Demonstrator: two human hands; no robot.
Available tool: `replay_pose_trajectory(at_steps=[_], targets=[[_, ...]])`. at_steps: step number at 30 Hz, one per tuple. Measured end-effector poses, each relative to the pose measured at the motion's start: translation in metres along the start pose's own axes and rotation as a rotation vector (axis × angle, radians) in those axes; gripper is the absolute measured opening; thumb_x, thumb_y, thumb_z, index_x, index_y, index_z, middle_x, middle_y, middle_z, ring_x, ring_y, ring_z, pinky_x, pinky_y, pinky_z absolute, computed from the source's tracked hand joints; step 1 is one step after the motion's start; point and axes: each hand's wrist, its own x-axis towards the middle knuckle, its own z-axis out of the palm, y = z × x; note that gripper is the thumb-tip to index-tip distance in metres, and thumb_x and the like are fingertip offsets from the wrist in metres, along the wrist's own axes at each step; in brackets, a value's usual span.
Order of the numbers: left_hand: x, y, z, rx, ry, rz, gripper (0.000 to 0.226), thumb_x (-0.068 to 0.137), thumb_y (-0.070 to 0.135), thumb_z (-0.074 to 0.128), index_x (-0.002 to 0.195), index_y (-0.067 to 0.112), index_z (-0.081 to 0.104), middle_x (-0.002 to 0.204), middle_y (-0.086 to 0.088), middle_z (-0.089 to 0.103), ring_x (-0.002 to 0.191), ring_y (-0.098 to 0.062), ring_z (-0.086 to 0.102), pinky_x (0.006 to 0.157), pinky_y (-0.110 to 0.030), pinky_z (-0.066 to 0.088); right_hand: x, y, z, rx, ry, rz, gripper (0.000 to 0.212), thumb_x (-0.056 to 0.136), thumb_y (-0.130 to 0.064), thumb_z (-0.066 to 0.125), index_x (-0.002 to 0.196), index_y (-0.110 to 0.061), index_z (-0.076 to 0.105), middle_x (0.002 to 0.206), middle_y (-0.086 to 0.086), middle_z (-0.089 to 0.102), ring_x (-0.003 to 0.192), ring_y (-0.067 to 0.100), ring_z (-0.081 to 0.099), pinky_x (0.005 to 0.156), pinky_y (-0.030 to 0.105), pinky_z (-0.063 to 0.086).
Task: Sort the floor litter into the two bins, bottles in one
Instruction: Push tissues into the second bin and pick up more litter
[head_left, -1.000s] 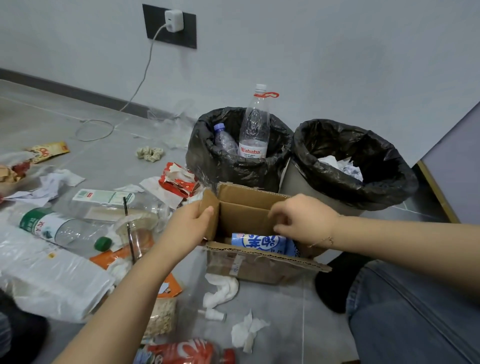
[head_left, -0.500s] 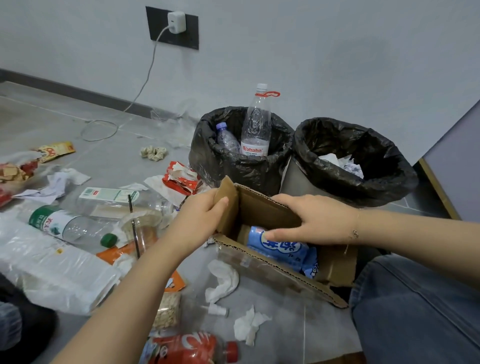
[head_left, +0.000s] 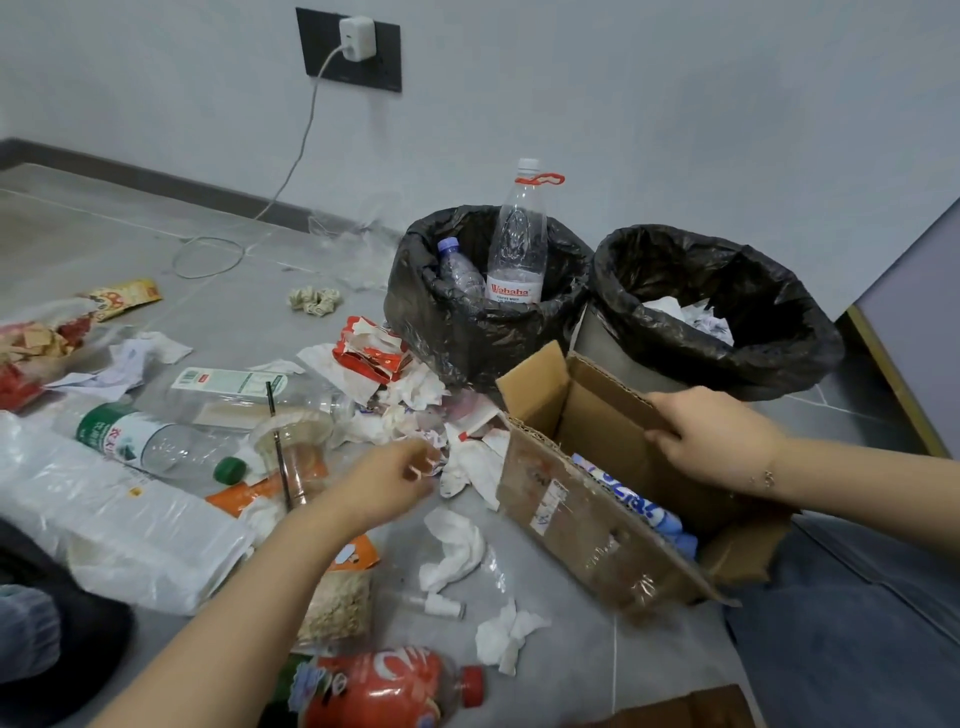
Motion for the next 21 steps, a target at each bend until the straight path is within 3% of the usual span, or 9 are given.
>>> replay_pose_trajectory(at_steps=[3, 5, 10, 14, 18, 21], targets=[[-0.004, -0.010, 0.035, 0.259, -0.189, 0.116, 0.056, 0.082, 0.034, 0.070, 0.134, 0.029, 0.048, 0.138, 0.003, 0.043, 0.127, -0.016, 0.042, 0.104, -0.031, 0.038, -0.009, 0.000, 0.018, 0.000, -0.092, 0.018, 0.030, 0.093, -0.026, 0.048, 0.122, -0.018, 0.053, 0.113, 0.007, 0.064, 0.105, 0.025, 0.060, 0.083, 0.030, 0.048], [-0.007, -0.015, 0.055, 0.389, -0.194, 0.170, 0.065, 0.079, 0.040, 0.071, 0.137, 0.033, 0.044, 0.145, 0.005, 0.033, 0.133, -0.018, 0.034, 0.103, -0.033, 0.037, -0.013, -0.003, 0.028, 0.003, -0.152, 0.017, 0.030, 0.093, -0.024, 0.048, 0.120, -0.016, 0.053, 0.112, 0.007, 0.064, 0.102, 0.025, 0.061, 0.084, 0.032, 0.050], [-0.008, -0.027, 0.076, 0.499, -0.108, 0.167, 0.050, 0.084, 0.035, 0.064, 0.131, 0.030, 0.048, 0.131, 0.004, 0.045, 0.119, -0.018, 0.043, 0.089, -0.032, 0.039, -0.010, -0.002, 0.032, 0.112, -0.224, 0.110, 0.029, 0.087, -0.021, 0.053, 0.115, -0.013, 0.058, 0.109, 0.004, 0.064, 0.096, 0.020, 0.061, 0.081, 0.032, 0.053], [-0.005, -0.030, 0.080, 0.428, -0.048, 0.190, 0.032, 0.086, 0.031, 0.060, 0.117, 0.024, 0.057, 0.117, 0.004, 0.054, 0.110, -0.019, 0.049, 0.081, -0.031, 0.039, -0.013, 0.007, 0.032, 0.185, -0.263, 0.214, 0.030, 0.086, -0.019, 0.057, 0.116, -0.014, 0.059, 0.110, 0.004, 0.064, 0.096, 0.017, 0.060, 0.079, 0.026, 0.052], [-0.002, -0.032, 0.071, 0.143, 0.074, 0.075, 0.009, 0.081, 0.022, 0.064, 0.088, 0.021, 0.060, 0.090, 0.005, 0.058, 0.091, -0.018, 0.055, 0.069, -0.025, 0.038, -0.021, 0.020, 0.047, 0.286, -0.334, 0.329, 0.031, 0.090, -0.015, 0.055, 0.121, -0.013, 0.055, 0.112, 0.007, 0.063, 0.099, 0.018, 0.060, 0.084, 0.029, 0.053], [0.000, -0.030, 0.055, 0.010, 0.149, 0.016, 0.027, 0.076, 0.016, 0.067, 0.066, 0.026, 0.044, 0.066, 0.007, 0.050, 0.068, -0.017, 0.049, 0.054, -0.015, 0.030, -0.020, 0.025, 0.053, 0.290, -0.315, 0.371, 0.037, 0.090, -0.012, 0.054, 0.126, -0.009, 0.050, 0.120, 0.012, 0.059, 0.107, 0.023, 0.056, 0.089, 0.030, 0.049]])
